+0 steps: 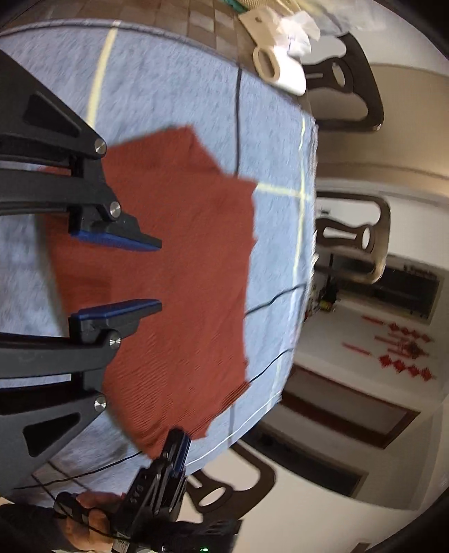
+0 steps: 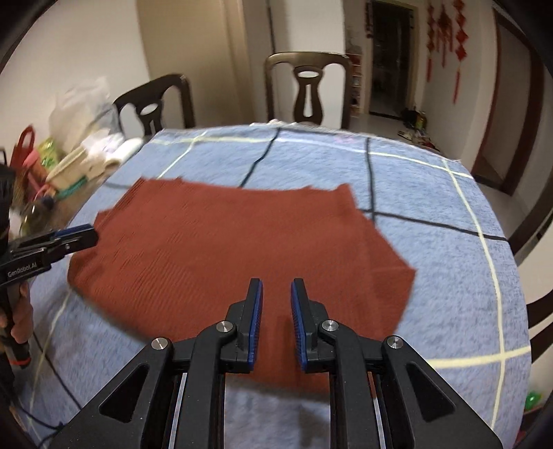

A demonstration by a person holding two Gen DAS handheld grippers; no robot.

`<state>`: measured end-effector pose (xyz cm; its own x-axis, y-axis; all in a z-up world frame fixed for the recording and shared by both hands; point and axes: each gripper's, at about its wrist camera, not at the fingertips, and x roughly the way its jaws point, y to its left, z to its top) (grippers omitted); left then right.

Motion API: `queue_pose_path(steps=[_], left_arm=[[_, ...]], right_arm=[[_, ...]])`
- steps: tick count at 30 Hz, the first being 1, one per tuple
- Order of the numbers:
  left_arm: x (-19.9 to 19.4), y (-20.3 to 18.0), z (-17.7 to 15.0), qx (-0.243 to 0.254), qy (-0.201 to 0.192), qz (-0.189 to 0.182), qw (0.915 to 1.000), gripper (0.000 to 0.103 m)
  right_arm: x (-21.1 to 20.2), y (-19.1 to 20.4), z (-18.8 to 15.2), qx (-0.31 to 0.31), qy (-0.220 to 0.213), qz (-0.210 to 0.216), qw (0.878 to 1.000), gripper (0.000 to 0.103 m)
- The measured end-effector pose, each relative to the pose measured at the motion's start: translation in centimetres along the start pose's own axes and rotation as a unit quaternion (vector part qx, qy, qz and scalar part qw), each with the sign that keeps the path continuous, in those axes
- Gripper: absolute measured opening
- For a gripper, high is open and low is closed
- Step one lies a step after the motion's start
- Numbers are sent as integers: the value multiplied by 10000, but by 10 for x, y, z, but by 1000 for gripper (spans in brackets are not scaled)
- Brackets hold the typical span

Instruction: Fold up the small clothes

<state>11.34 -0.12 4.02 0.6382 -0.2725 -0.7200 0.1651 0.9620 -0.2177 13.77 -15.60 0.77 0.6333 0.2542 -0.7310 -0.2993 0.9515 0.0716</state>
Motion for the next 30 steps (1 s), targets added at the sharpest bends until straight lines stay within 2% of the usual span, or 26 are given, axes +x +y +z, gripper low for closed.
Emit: queue_pose_path(steps=[4, 6, 9, 13, 15, 19, 23, 27, 30], left_arm=[[22, -15, -13, 104, 297, 45, 9995, 31], [24, -21, -17, 270, 147, 210, 9993, 34], [24, -27, -17, 363, 174, 372, 9985, 34], [13, -30, -18, 357, 177, 345, 9986, 34], [10, -30, -22, 386, 144, 433, 9982, 34], [14, -23, -30, 311, 143, 415, 9986, 34], [7, -24, -28, 250, 192, 448, 9985, 34], [0, -15, -29, 148, 98, 681, 9975, 34], [0, -5, -30, 14, 104, 777, 9969, 34]], right_arm=[[15, 14, -13, -124, 236, 99, 9996, 17], [20, 16, -17, -147, 235, 87, 9996, 18], [20, 15, -17, -145, 225, 120, 9996, 19], [6, 18, -16, -138, 134, -13, 9998, 20], [0, 20, -19, -121, 65, 66, 9999, 20], [7, 13, -30, -64, 220, 69, 9997, 20], [0, 5, -29, 158, 152, 225, 9995, 20], [-9, -6, -26, 273, -22, 99, 9996, 20], [-3, -20, -28, 484, 70, -21, 9988, 20]])
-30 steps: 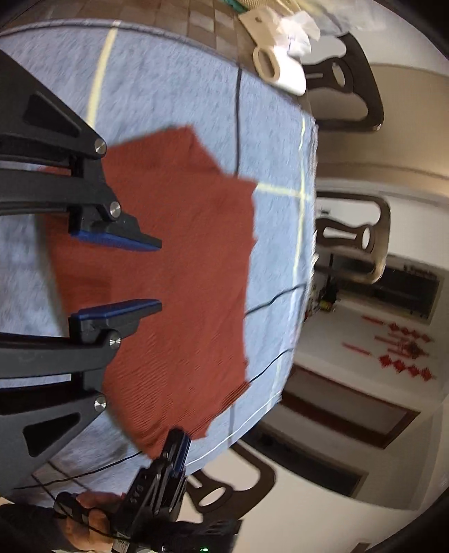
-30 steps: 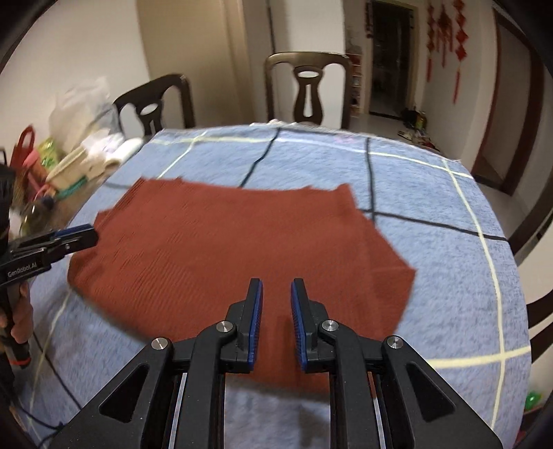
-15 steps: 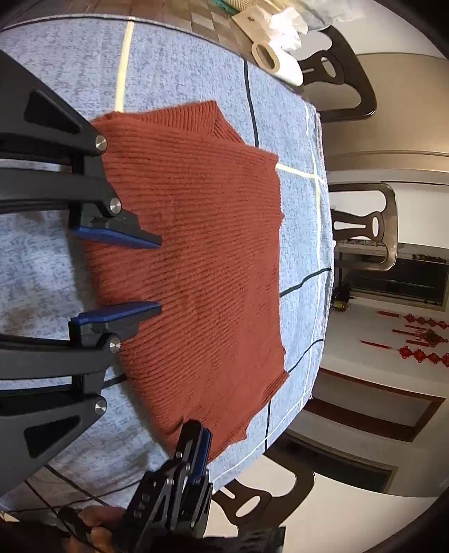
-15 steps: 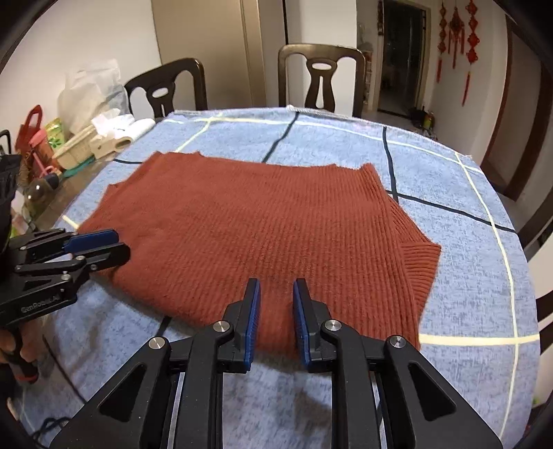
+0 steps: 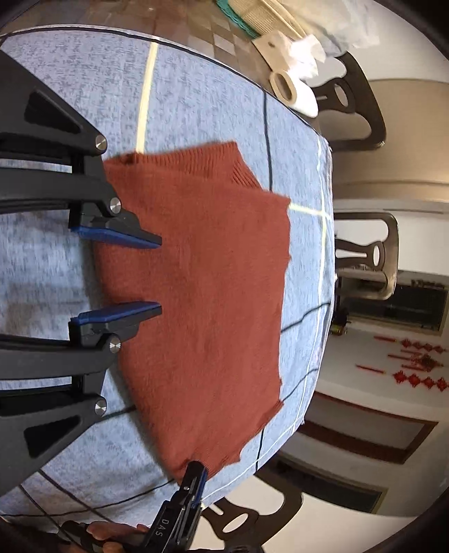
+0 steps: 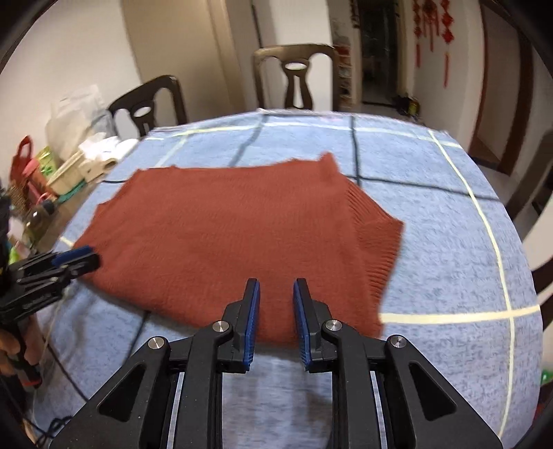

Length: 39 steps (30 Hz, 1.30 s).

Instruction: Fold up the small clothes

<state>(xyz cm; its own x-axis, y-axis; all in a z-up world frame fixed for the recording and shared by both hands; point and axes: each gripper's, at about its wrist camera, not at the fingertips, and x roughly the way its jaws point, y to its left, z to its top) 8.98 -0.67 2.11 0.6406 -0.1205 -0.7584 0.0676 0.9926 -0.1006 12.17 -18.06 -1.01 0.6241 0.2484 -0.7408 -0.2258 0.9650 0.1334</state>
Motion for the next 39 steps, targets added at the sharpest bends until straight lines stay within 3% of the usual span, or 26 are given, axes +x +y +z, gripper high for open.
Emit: queue_pose_path(steps=[29, 39], left_arm=[[4, -4, -9, 67, -160, 180, 9997, 39], [4, -7, -9, 90, -153, 146, 9997, 45]], right_arm=[[9, -1, -10, -53, -191, -41, 9998, 26], [9, -2, -10, -42, -195, -24, 9998, 26]])
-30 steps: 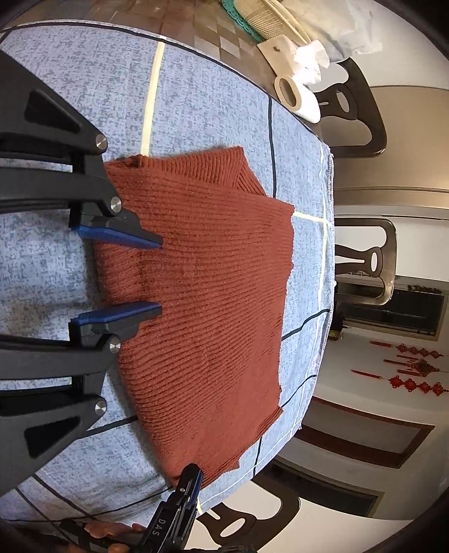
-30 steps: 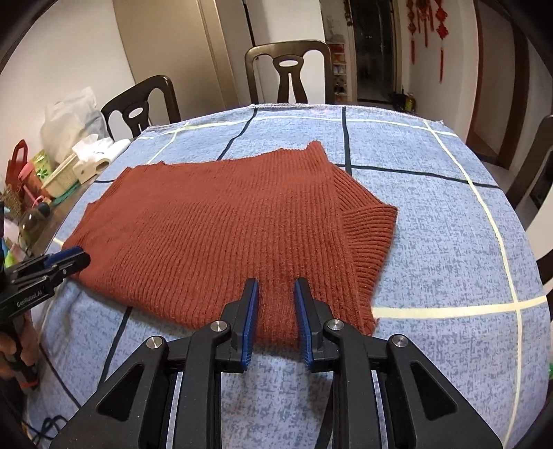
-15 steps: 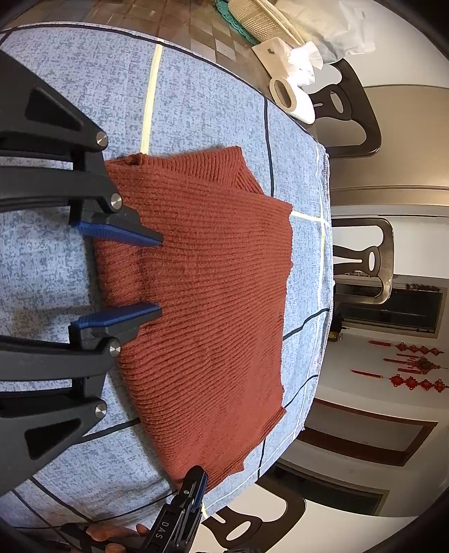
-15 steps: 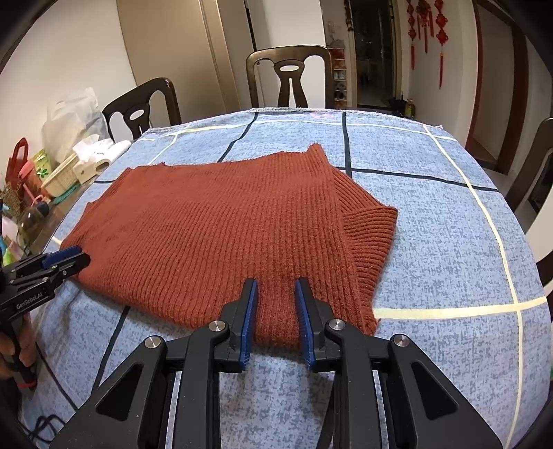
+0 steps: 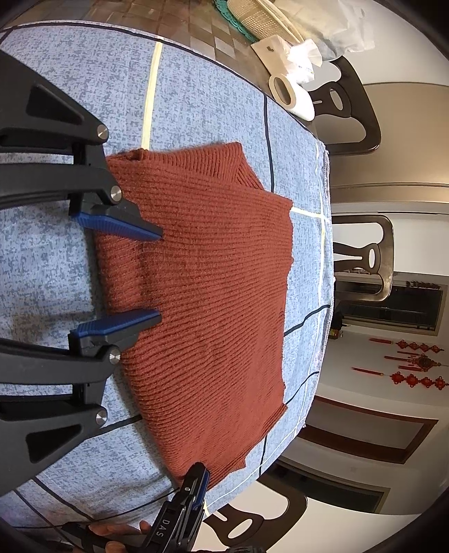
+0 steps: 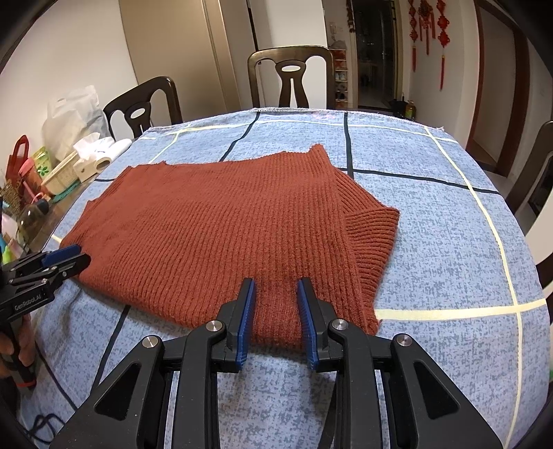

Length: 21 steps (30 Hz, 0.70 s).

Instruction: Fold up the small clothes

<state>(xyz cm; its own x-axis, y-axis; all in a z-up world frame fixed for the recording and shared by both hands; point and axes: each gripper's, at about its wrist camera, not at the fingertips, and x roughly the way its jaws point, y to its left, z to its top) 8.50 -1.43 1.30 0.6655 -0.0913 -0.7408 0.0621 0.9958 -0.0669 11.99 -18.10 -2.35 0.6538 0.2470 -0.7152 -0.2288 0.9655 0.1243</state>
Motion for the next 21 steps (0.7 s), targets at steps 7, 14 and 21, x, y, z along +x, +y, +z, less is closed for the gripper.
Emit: queue_pose_path(steps=[7, 14, 21], left_arm=[[1, -1, 0, 19, 5, -15, 10000, 47], [-3, 4, 2, -106, 3, -258, 9996, 49], [-21, 36, 21, -568, -306, -231, 9976, 52]], right_arm=[[0, 0, 0, -1, 1, -2, 10000, 26], [-1, -1, 1, 27, -17, 62, 10000, 34], [-20, -13, 11, 224, -299, 157, 9992, 60]])
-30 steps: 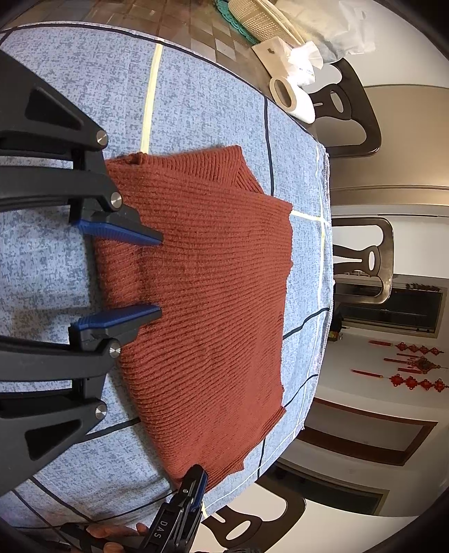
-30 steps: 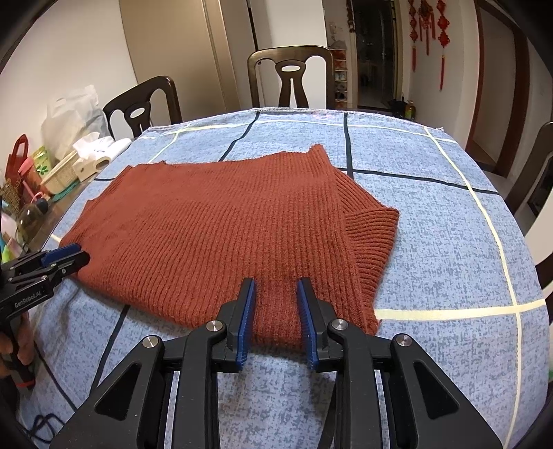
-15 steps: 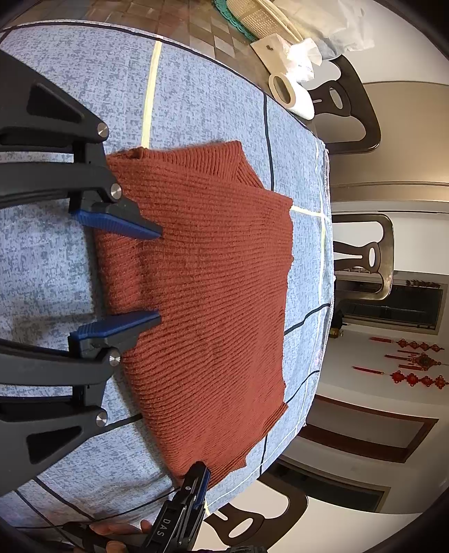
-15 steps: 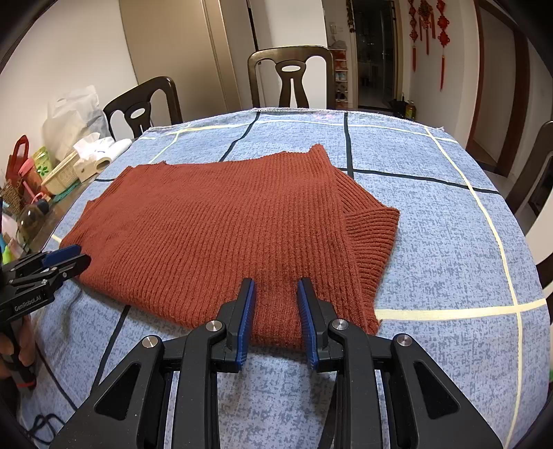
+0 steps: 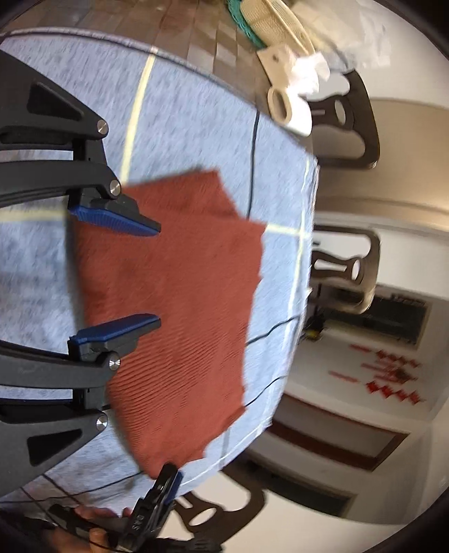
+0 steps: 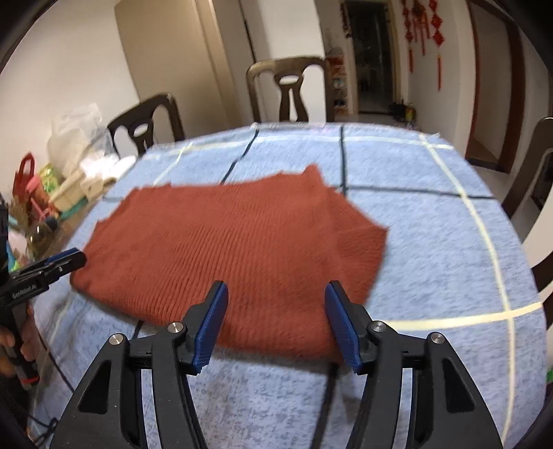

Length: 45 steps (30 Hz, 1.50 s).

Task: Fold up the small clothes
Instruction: 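Grasp one side edge of the folded sweater with both grippers, then fold the held side edge over toward the middle and open both grippers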

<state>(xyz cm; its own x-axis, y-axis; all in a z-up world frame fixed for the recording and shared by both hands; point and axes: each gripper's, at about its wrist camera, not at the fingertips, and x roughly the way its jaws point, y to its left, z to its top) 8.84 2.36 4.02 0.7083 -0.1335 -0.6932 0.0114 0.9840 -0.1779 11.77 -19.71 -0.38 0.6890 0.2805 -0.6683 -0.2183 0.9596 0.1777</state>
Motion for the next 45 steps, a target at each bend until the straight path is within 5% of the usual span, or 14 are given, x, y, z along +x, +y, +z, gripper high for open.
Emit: queue_pose_path(steps=[7, 16, 20, 23, 27, 29, 31, 45], left_arm=[[38, 40, 6, -582, 605, 35, 9965, 57], [52, 43, 15, -859, 520, -9, 9949, 65], [50, 36, 12, -951, 570, -454, 9928, 65], [52, 32, 12, -822, 547, -420, 9942, 64], [57, 22, 17, -551, 561, 51, 9969, 45], [58, 19, 19, -558, 608, -16, 9966, 34], [57, 18, 21, -578, 602, -14, 9965, 25], [-28, 7, 58, -349, 47, -895, 9954, 21]], right_arm=[[20, -42, 9, 603, 296, 20, 9977, 63], [37, -48, 17, 819, 377, 385, 9952, 64], [34, -46, 17, 892, 334, 777, 9924, 64], [37, -50, 16, 954, 369, 783, 9917, 61], [44, -53, 20, 984, 425, 623, 9923, 50], [47, -51, 23, 958, 487, 580, 9925, 25], [48, -49, 24, 987, 521, 641, 9917, 20], [-47, -18, 50, 714, -90, 1060, 9918, 17]])
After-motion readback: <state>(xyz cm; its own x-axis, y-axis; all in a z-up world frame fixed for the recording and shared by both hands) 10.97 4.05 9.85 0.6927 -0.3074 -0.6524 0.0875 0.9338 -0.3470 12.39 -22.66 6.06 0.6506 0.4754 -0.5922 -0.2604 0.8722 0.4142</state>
